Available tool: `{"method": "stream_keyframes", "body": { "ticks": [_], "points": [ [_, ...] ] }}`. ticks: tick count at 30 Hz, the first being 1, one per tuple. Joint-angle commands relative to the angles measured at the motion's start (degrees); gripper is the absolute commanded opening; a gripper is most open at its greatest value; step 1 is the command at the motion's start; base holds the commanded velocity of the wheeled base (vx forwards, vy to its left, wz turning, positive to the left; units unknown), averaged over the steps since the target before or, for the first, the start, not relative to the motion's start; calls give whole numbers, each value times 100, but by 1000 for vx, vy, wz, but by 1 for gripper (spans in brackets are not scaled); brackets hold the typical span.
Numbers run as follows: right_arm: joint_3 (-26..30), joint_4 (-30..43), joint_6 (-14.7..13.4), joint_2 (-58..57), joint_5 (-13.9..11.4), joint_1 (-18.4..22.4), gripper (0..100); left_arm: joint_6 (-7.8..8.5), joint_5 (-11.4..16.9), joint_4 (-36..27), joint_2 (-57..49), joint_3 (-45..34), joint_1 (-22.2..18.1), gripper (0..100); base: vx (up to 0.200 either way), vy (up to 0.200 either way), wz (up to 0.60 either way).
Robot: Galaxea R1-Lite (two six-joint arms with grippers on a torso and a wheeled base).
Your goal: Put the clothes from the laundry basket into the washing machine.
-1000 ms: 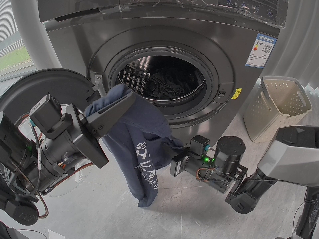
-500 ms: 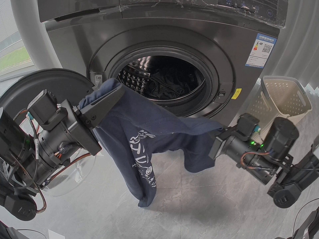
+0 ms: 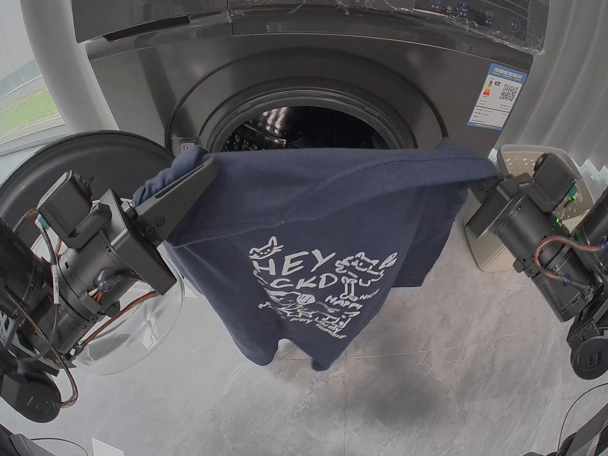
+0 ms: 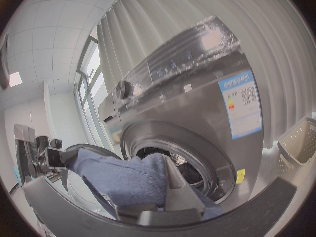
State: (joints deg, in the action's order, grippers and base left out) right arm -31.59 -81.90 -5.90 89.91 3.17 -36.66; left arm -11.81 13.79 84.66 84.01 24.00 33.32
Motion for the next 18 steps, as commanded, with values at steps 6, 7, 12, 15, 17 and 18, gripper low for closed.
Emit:
{"method": "stream_keyframes", "body": {
  "ticks": [6,7,12,15,17,18],
  "points": [
    [-313,-55,1,-228,8,36,0,12,-8,-2,63,-133,-1,0,0,0,0],
    [-313,-55,1,-228,8,62,0,12,-8,-11,63,-133,-1,0,0,0,0],
    [-383,-55,1,-237,17,71,0,12,-52,33,142,-133,-9,0,0,0,0],
    [-436,-37,1,-254,17,80,0,12,-113,24,142,-106,-9,0,0,0,0],
    [-436,-28,1,-307,17,97,0,12,-113,24,151,-98,-9,0,0,0,0],
    [-427,-28,1,-307,17,115,0,12,-113,15,151,-89,-1,0,0,0,0]
  ]
}}
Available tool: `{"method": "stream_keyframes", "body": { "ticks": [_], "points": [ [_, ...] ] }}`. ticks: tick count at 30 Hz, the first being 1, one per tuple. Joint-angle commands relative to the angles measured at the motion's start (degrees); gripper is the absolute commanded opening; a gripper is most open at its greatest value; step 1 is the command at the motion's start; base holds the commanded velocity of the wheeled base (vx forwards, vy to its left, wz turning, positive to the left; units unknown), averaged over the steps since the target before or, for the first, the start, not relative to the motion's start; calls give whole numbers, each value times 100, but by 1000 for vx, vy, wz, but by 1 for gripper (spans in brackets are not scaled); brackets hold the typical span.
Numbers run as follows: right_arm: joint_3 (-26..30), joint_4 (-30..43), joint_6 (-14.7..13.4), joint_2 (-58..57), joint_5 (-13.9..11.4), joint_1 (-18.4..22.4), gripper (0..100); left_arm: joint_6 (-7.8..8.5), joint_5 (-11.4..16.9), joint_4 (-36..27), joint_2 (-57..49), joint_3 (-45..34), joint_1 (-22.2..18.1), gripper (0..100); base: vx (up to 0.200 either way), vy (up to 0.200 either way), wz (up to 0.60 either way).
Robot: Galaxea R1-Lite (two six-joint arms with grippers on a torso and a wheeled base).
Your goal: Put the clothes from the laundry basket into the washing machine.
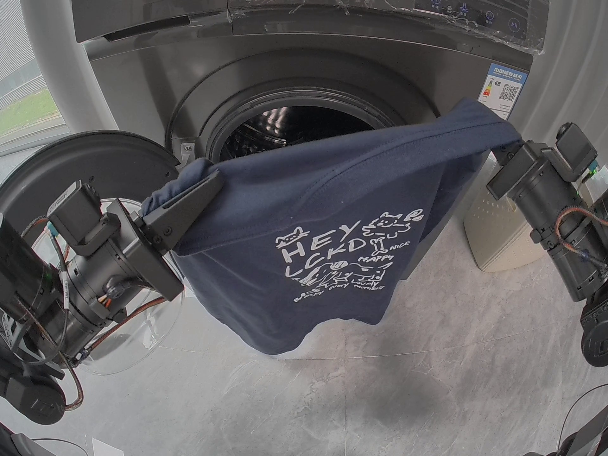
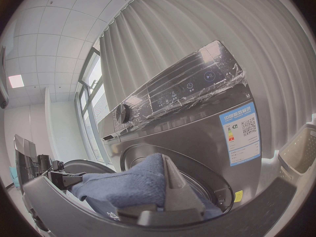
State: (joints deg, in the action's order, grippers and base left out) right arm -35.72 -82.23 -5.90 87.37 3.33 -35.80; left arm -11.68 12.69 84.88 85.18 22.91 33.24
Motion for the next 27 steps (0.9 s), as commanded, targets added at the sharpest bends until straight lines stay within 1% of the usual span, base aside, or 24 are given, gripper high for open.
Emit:
{"method": "stream_keyframes", "body": {
  "ticks": [1,16,22,27],
  "points": [
    [-5,5,1,-53,1,30,0,-1,-3,-7,34,21,7,0,0,0,0],
    [47,5,1,-53,1,30,0,8,5,-24,34,135,24,0,0,0,0],
    [56,5,1,-45,1,30,0,8,-3,46,245,232,51,0,0,0,0],
    [56,22,1,-45,115,38,0,8,14,37,307,364,59,0,0,0,0]
  ]
}}
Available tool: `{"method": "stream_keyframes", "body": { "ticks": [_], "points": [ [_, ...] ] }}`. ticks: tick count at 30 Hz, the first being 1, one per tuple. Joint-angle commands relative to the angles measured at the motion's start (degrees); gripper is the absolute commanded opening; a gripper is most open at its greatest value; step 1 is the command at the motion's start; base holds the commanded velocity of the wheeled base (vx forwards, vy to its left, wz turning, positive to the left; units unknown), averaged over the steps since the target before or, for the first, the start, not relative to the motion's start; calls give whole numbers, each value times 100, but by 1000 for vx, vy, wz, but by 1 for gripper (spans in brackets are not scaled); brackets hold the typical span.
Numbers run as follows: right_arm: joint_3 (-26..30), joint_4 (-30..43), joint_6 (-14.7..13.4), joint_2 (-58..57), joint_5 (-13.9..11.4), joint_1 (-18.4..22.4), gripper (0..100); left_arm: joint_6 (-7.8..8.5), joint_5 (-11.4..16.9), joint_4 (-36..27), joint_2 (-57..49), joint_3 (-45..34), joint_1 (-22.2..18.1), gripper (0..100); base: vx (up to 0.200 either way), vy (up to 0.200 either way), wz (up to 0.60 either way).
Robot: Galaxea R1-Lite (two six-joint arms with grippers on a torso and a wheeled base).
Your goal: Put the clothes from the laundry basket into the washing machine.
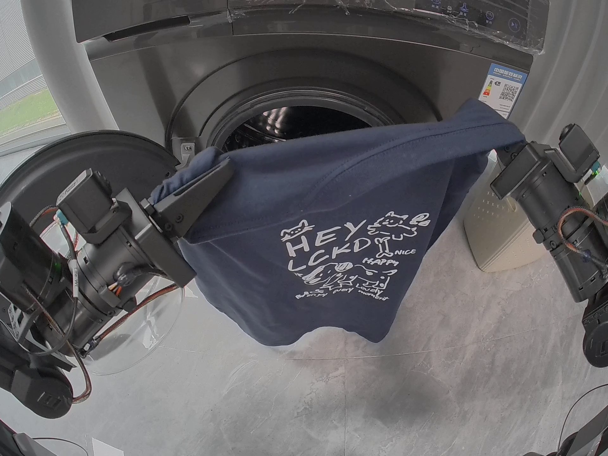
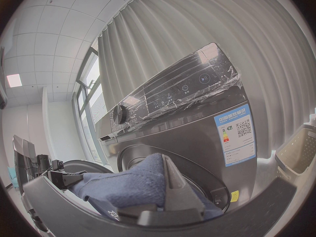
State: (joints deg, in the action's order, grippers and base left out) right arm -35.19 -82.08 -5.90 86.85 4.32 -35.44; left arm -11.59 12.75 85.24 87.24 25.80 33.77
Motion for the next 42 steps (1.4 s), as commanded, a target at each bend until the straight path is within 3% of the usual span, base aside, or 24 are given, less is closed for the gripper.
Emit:
{"method": "stream_keyframes", "body": {
  "ticks": [1,12,19,25,26,29,35,42],
  "points": [
    [4,8,1,25,25,2,0,8,17,2,127,92,7,0,0,0,0],
    [285,25,-8,245,52,134,0,17,87,11,373,259,112,0,0,0,0],
    [522,-27,-8,1001,-18,90,0,26,8,28,470,330,306,0,0,0,0],
    [522,-27,-8,1739,-10,-323,0,26,61,28,232,286,613,0,0,0,0],
    [522,-27,-8,1801,-10,-385,100,34,78,28,206,277,640,0,0,0,0],
    [584,-10,-8,2275,-10,-675,100,34,70,28,118,277,780,0,0,0,0],
    [637,-54,-8,2926,-18,-886,100,34,61,28,57,303,789,0,0,0,0],
    [232,-80,-8,3603,-18,-1053,100,34,70,11,30,303,798,0,0,0,0]
  ]
}}
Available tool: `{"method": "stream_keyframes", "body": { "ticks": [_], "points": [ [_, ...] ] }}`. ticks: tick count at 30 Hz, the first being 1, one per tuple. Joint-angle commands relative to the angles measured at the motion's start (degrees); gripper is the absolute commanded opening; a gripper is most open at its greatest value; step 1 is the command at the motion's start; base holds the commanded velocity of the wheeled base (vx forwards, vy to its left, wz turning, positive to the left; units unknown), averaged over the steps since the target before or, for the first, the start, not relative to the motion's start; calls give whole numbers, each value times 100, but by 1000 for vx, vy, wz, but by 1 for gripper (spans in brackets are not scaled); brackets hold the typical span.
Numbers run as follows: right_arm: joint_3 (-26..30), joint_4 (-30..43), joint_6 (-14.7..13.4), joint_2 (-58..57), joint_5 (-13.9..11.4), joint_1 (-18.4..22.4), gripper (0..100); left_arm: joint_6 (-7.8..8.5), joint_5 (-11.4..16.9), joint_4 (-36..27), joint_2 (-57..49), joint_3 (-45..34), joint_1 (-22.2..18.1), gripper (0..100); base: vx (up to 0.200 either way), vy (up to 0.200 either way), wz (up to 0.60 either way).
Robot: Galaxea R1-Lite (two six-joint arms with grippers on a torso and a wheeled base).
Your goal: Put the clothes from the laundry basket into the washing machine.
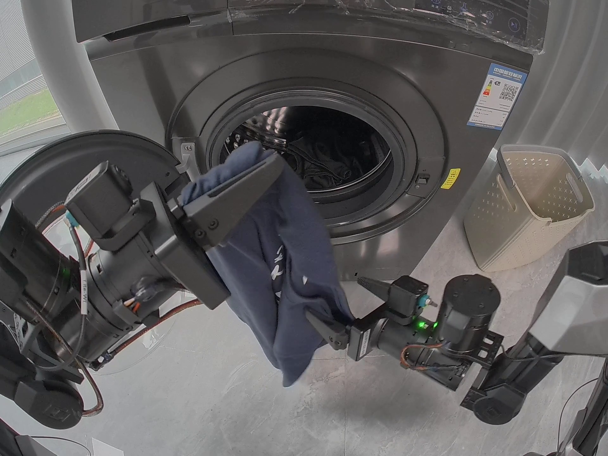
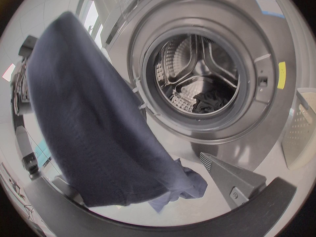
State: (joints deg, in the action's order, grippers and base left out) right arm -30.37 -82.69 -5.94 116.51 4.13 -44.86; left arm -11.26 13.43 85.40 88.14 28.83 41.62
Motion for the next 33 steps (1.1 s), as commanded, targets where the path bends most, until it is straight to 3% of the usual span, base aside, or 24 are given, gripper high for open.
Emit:
{"method": "stream_keyframes", "body": {
  "ticks": [1,16,26,33],
  "points": [
    [-330,-28,5,707,0,-119,100,1,1,3,-60,0,13,0,0,0,0],
    [-1375,-98,-4,1384,-185,-269,100,1,1,3,-42,-9,13,0,0,0,0],
    [-2500,-37,5,2139,-185,-181,100,1,1,3,-69,-9,39,0,0,0,0],
    [-2887,-107,-4,2438,-202,-172,100,1,-43,3,-86,-18,136,0,0,0,0]
  ]
}}
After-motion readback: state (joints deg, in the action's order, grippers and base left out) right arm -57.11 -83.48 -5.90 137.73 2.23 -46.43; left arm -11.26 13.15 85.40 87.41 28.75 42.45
